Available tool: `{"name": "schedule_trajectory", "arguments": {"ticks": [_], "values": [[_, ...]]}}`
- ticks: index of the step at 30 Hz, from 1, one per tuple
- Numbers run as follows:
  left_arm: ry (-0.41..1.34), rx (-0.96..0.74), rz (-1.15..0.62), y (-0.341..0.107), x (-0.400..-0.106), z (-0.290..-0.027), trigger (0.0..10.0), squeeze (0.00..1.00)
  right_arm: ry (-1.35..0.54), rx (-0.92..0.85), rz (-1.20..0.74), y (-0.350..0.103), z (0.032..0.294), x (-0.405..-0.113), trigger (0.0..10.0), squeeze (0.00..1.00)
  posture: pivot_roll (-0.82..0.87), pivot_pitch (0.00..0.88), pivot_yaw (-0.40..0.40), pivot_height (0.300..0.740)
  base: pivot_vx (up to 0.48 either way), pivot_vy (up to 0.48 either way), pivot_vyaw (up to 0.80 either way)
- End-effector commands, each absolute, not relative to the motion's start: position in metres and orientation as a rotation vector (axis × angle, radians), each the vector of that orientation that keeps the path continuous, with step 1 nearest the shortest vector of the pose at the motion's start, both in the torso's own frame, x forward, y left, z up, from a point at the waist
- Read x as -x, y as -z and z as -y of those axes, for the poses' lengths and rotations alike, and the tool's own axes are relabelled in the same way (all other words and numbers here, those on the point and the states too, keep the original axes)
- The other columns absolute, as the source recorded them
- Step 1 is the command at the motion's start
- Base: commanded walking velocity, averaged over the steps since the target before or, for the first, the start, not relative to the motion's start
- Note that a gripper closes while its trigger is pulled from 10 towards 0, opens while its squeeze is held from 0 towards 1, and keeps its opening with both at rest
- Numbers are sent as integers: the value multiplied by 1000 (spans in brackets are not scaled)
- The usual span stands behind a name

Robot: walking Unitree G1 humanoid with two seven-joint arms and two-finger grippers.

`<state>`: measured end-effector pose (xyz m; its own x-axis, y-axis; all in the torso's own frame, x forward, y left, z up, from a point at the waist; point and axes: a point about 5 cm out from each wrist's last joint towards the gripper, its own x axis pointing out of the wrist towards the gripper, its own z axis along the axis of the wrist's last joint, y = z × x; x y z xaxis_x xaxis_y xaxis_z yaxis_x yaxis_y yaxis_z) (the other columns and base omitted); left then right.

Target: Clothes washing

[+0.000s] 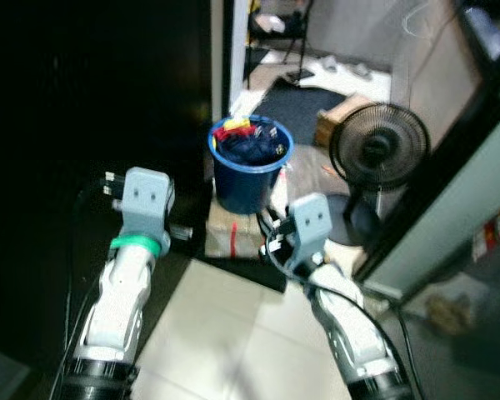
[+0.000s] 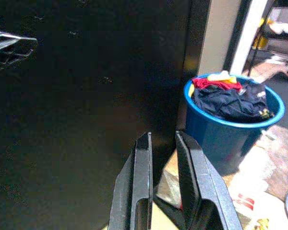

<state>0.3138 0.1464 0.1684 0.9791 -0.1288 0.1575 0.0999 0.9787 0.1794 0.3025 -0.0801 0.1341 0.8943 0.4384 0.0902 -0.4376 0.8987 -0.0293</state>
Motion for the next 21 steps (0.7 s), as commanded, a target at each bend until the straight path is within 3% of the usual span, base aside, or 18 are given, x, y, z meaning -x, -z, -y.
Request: {"name": "schedule_trajectory", "arguments": {"ticks": [1,8,21], "values": [[124,-182,159,-165,-312,-145,10000,0,-442,3,97,-135,82,-304,10000,0,-3,0,1,740,428,0,0],[124,-182,159,-165,-312,-145,10000,0,-441,1,97,-135,83,-304,10000,0,-3,3,3,740,426,0,0],[124,-177,157,-166,-312,-146,10000,0,-429,-15,81,-135,84,-305,10000,0,-3,12,3,740,408,55,-775]]}}
